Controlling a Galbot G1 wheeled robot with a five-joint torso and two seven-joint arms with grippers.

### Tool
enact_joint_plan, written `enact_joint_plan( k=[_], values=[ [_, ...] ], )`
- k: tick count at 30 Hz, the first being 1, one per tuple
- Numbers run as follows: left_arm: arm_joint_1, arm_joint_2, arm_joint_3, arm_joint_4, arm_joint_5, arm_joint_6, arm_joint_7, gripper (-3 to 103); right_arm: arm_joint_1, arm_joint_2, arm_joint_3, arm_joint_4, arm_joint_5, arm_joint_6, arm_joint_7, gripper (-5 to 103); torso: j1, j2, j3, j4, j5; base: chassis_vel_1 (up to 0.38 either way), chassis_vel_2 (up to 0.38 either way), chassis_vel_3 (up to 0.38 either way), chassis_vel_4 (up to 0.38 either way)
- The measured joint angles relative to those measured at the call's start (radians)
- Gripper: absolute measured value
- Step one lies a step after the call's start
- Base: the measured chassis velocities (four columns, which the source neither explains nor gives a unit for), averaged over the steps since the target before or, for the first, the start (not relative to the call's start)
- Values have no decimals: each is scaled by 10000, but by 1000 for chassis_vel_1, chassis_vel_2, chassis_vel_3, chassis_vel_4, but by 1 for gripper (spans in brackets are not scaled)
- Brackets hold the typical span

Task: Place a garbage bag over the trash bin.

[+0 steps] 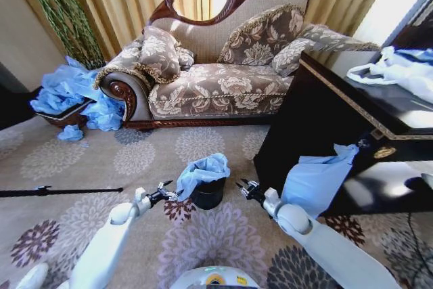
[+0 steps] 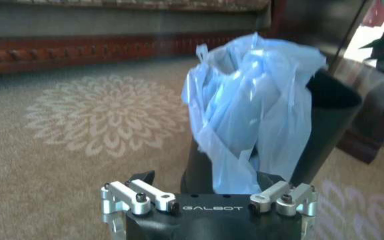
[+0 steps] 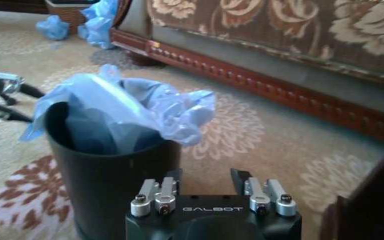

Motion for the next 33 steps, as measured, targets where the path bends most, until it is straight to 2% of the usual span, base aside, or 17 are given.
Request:
enact_joint_plan(
  k=[2, 5, 7, 8, 9, 11, 12, 14, 15, 18, 19, 22, 23, 26, 28, 31, 33],
  values=[
    [-100, -74, 22, 212, 182, -90, 3, 100, -120, -20, 204, 32, 0, 31, -3, 55, 0, 0, 0, 0, 0, 0, 0, 0, 0],
    [-411, -373, 137, 913, 504, -244, -153, 100, -447, -116, 674, 141, 1, 87, -43, 71, 0, 0, 0, 0, -2, 0, 0, 0, 0],
    [-455, -445, 133, 994, 584, -269, -187, 100, -520, -138, 753, 179, 0, 88, -49, 71, 1, 0, 0, -2, -4, 0, 0, 0, 0],
    [-462, -511, 125, 995, 608, -267, -253, 100, -636, -171, 865, 260, 6, 88, -52, 77, 1, 0, 0, -4, -5, 0, 0, 0, 0],
    [-368, -538, 104, 807, 531, -215, -370, 100, -790, -192, 1003, 370, 23, 88, -53, 82, 0, 0, 0, -5, -3, 0, 0, 0, 0],
    [-210, -511, 72, 557, 430, -174, -395, 100, -890, -191, 1108, 439, 30, 88, -53, 82, 0, 0, 0, -5, 0, 0, 0, 0, 0],
    [-10, -435, 27, 271, 324, -151, -401, 100, -999, -172, 1235, 505, 30, 89, -54, 93, 0, 0, 0, -3, -3, 0, 0, 0, 0],
    [599, -134, -194, -462, 214, -262, -401, 100, -1261, -39, 1543, 652, 31, 89, -47, 99, 1, 0, 0, -2, -1, 0, 0, 0, 0],
    [599, -134, -194, -462, 214, -262, -401, 100, -1261, -39, 1543, 652, 31, 89, -47, 99, 1, 0, 0, -2, -1, 0, 0, 0, 0],
    [1879, 437, -861, -2207, 297, -701, -241, 100, -1686, 225, 2013, 892, -12, 90, -35, 100, 0, 0, -1, 7, 0, 0, 0, 0, 0],
    [1879, 437, -861, -2207, 297, -701, -241, 100, -1686, 225, 2013, 892, -12, 90, -35, 100, 0, 0, -1, 7, 0, 0, 0, 0, 0],
    [2729, 671, -1089, -4028, -416, -244, -701, 100, -2050, 365, 2313, 1130, -135, 90, -37, 100, -1, 0, -1, 2, 2, 0, 0, 0, 0],
    [2729, 671, -1089, -4028, -416, -244, -701, 100, -2050, 365, 2313, 1130, -135, 90, -37, 100, -1, 0, -1, 2, 2, 0, 0, 0, 0],
    [3070, 540, -873, -5517, -1354, 516, -1743, 100, -2295, 488, 2556, 1296, -244, 95, -64, 100, -1, 1, -1, -2, 0, 0, 0, 0, 0],
    [3087, 477, -756, -5769, -1432, 642, -1979, 100, -2337, 529, 2609, 1307, -266, 106, -65, 100, 0, 0, -1, -2, -2, 0, 0, 0, 0],
    [2953, 280, -305, -6202, -1528, 993, -2906, 100, -2468, 677, 2784, 1313, -338, 181, -78, 100, -1, 0, -1, -1, 3, 0, 0, 0, 0],
    [2899, 230, -201, -6208, -1516, 1057, -3056, 100, -2483, 696, 2812, 1305, -353, 202, -87, 100, 0, 0, -1, -1, 2, 0, 0, 0, 0]
  ],
)
